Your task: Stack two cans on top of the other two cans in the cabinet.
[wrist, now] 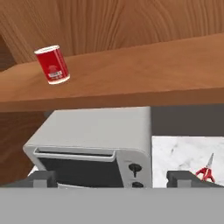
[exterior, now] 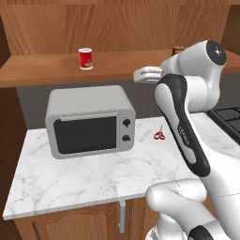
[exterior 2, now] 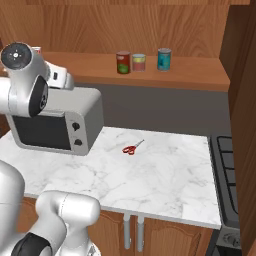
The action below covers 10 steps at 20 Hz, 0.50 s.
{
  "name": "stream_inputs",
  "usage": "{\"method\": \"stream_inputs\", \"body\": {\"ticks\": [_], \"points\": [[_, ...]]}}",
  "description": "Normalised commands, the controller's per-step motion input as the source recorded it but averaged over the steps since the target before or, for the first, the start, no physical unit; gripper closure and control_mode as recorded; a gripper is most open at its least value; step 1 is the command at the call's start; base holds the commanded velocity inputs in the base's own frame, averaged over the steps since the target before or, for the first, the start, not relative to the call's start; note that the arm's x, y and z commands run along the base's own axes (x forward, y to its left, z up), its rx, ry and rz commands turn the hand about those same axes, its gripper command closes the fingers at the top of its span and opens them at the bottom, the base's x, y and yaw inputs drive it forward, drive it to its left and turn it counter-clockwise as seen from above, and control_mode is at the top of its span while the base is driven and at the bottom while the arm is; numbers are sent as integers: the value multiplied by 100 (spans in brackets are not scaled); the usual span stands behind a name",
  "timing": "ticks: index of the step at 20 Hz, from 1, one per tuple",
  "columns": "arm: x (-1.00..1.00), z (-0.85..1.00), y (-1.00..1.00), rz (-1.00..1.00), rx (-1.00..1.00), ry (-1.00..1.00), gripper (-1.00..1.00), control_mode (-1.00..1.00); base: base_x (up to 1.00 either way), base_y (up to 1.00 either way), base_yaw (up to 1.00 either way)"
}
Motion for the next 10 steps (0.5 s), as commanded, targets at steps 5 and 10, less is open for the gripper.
{"method": "stream_inputs", "body": {"ticks": [5, 10], "points": [[9, 14, 53, 2, 0, -26, -100, -100, 0, 0, 0], [22, 20, 48, 9, 0, -8, -100, -100, 0, 0, 0]]}}
